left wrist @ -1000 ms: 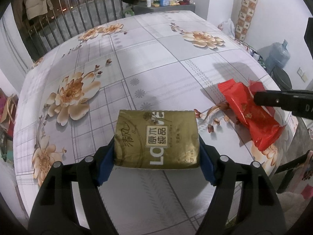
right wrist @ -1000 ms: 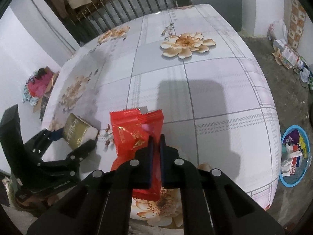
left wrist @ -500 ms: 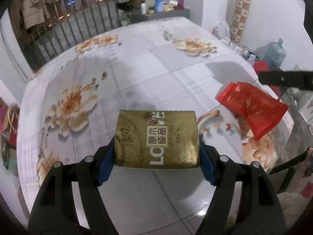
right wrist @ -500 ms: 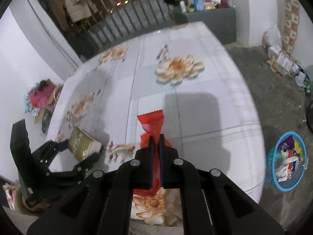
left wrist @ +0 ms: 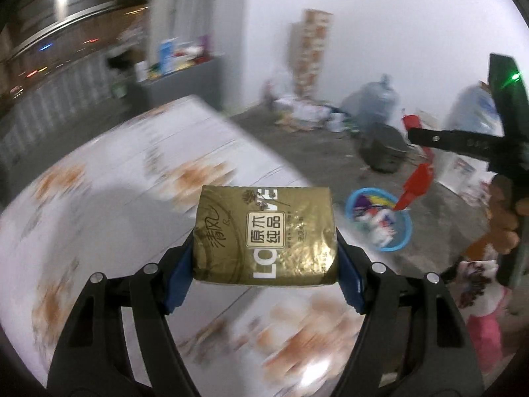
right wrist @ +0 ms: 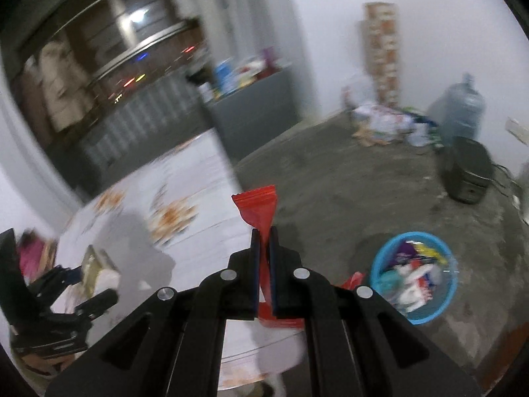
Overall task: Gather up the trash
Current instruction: 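Carry the tissue pack and wrapper over the wastebasket and open both grippers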
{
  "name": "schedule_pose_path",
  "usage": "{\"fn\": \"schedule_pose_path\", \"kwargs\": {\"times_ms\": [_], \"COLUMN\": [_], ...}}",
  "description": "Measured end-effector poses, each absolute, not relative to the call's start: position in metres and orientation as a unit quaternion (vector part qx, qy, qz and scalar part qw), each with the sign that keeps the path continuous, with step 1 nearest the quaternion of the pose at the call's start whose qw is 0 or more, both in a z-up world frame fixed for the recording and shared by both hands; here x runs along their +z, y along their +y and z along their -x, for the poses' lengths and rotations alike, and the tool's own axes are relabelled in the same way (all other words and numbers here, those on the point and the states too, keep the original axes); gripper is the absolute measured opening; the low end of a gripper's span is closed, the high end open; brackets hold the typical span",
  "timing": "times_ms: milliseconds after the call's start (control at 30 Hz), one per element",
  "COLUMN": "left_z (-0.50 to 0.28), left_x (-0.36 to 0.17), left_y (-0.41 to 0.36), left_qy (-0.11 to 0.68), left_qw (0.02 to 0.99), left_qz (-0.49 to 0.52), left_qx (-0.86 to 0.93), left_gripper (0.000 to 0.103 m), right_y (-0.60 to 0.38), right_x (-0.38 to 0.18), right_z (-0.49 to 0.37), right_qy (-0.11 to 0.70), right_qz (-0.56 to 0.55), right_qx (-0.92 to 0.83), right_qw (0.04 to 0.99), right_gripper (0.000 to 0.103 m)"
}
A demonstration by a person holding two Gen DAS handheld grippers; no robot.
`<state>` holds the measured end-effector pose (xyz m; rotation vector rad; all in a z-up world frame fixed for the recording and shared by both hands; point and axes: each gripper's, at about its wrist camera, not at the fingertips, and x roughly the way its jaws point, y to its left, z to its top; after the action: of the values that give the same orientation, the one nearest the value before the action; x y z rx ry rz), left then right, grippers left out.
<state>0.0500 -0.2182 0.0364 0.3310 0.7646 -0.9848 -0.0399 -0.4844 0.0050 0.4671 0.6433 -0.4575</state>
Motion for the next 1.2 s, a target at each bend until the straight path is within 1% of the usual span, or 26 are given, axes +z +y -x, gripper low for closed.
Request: {"fn": "schedule_pose_path", "kwargs": {"times_ms": [167,267,367,467,533,733,800,867,900,933,967,1000,1100,1200], "left_z": [-0.046,-0.046,-0.037,-0.014,-0.001,0.025,0.029,0.032,0.032,0.035,0.036,0.036,0.035,0.033], "left_x": [0.036,0.021,-0.003,-0.028,-0.043,-0.09,-0.108,-0.122,-0.131,-0.139,-0.146,-0.148,-0.151,-0.142], "left_y": [-0.298,-0.35,-0.406,-0.448,-0.468,-0.531,-0.551,-0.572,-0.58,-0.584,-0.589,-0.592,-0.597,-0.592], "left_qy": [0.373,0.413,0.441,0.425,0.425,0.447,0.475,0.492,0.499,0.503,0.506,0.51,0.53,0.516], "left_qw": [0.752,0.719,0.688,0.674,0.661,0.618,0.597,0.58,0.576,0.58,0.586,0.587,0.579,0.582], "left_qz": [-0.165,-0.16,-0.185,-0.243,-0.262,-0.29,-0.29,-0.292,-0.292,-0.292,-0.292,-0.289,-0.27,-0.265], "left_qx": [-0.519,-0.536,-0.546,-0.553,-0.56,-0.578,-0.578,-0.579,-0.578,-0.57,-0.562,-0.558,-0.558,-0.57], "left_gripper": [0.069,0.069,0.069,0.07,0.07,0.07,0.07,0.073,0.079,0.081,0.081,0.081,0.082,0.083], "right_y": [-0.546,-0.579,-0.613,-0.643,-0.661,-0.711,-0.728,-0.74,-0.746,-0.754,-0.758,-0.762,-0.764,-0.759], "right_x": [-0.01,-0.029,-0.055,-0.078,-0.09,-0.117,-0.124,-0.135,-0.143,-0.157,-0.166,-0.178,-0.199,-0.203], "right_z": [0.081,0.099,0.11,0.112,0.112,0.108,0.107,0.108,0.108,0.11,0.112,0.115,0.127,0.136], "right_qy": [0.287,0.28,0.272,0.271,0.269,0.261,0.26,0.268,0.274,0.284,0.292,0.303,0.309,0.305], "right_qz": [-0.256,-0.293,-0.347,-0.378,-0.395,-0.43,-0.438,-0.445,-0.452,-0.463,-0.47,-0.48,-0.499,-0.498], "right_qx": [-0.309,-0.334,-0.338,-0.347,-0.352,-0.362,-0.357,-0.353,-0.352,-0.355,-0.359,-0.367,-0.371,-0.376], "right_qw": [0.87,0.851,0.832,0.814,0.805,0.784,0.783,0.778,0.773,0.761,0.751,0.737,0.719,0.72], "right_gripper": [0.005,0.005,0.005,0.005,0.005,0.005,0.006,0.007,0.012,0.028,0.038,0.044,0.044,0.046]}}
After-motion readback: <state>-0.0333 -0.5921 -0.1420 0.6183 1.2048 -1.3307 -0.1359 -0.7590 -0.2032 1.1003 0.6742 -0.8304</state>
